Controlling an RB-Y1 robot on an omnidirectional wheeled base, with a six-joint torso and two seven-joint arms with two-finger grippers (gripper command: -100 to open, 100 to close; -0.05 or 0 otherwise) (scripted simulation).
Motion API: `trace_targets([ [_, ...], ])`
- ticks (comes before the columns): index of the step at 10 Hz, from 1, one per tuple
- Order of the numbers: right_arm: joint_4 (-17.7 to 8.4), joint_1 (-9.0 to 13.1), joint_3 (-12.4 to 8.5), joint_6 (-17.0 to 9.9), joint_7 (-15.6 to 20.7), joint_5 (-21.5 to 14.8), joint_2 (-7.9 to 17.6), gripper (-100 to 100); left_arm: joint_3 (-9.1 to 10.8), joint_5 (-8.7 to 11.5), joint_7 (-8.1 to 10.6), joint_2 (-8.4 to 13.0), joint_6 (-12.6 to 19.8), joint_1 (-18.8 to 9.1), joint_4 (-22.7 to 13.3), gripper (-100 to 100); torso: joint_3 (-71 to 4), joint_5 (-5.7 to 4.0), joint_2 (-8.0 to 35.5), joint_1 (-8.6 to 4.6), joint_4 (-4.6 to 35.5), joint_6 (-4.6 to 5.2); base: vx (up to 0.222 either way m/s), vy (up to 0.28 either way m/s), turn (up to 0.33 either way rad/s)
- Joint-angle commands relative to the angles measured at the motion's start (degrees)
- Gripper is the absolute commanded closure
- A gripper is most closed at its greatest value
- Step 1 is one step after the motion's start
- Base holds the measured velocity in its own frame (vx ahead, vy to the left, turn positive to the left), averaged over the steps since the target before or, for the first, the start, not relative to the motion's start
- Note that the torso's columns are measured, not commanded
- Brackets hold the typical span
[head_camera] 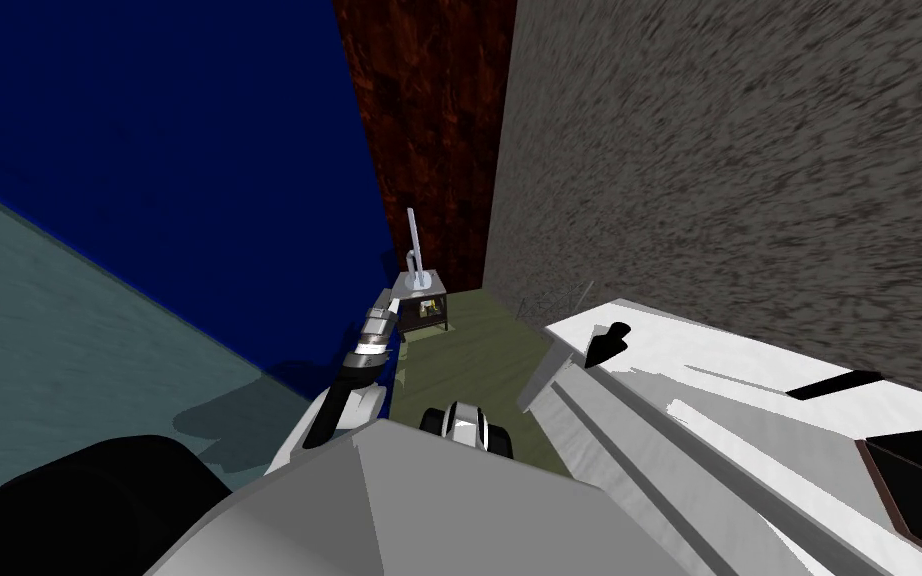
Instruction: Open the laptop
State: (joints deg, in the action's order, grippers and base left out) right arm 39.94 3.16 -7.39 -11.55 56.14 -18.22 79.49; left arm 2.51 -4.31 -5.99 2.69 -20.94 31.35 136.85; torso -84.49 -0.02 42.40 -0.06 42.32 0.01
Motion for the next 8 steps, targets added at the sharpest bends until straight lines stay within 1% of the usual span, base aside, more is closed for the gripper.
trace_targets([
  [1,-0.66,-0.37,0.55,0.41,0.07,1.35,1.03,-100,0.0,0.0,0.0,0.0,0.0,0.0,0.0,0,-0.03,0.01,-0.05,0.03,-0.02,0.0,0.062,-0.09,0.04],
  [2,-0.24,-0.19,0.38,0.07,0.06,0.79,0.55,-100,0.01,0.0,0.0,0.01,0.0,0.0,0.0,0,-0.16,-0.03,-0.26,-0.21,-0.07,-0.02,0.039,-0.062,0.018],
  [3,-0.26,-0.2,0.42,0.08,0.07,0.89,0.65,100,0.01,0.0,0.0,0.01,0.0,0.01,0.0,0,-0.14,-0.05,-0.2,-0.03,-0.08,-0.01,0.006,-0.017,-0.017],
  [4,2.58,1.79,-2.27,-1.76,1.19,-2.02,-1.95,100,0.0,0.0,0.0,0.0,0.0,0.0,0.0,0,-0.05,-0.19,-0.14,0.1,-0.12,-0.09,-0.068,-0.108,-0.058],
  [5,4.43,1.79,-2.27,-1.76,1.19,-3.89,-3.51,100,0.01,0.0,0.0,0.01,0.0,-0.01,0.0,0,0.02,-0.36,-0.06,-0.3,-0.13,-0.19,-0.086,-0.108,-0.013],
  [6,4.43,1.79,-2.27,-1.76,1.19,-5.1,-4.86,100,0.0,0.0,0.0,0.01,0.0,-0.01,-0.01,0,-0.08,-0.45,-0.22,-0.39,-0.19,-0.27,-0.047,-0.05,0.023],
  [7,4.43,1.79,-2.27,-1.76,1.19,-5.45,-5.47,100,0.0,0.0,0.0,0.0,0.0,-0.01,0.0,0,-0.23,-0.62,-0.52,-0.34,-0.35,-0.2,-0.012,-0.014,0.008],
  [8,4.43,1.79,-2.27,-1.76,1.19,-6.74,-5.67,100,0.0,0.0,0.0,0.0,0.0,0.0,0.0,0,-0.3,-0.9,-0.72,-0.43,-0.5,-0.13,0.002,0.012,-0.009],
])
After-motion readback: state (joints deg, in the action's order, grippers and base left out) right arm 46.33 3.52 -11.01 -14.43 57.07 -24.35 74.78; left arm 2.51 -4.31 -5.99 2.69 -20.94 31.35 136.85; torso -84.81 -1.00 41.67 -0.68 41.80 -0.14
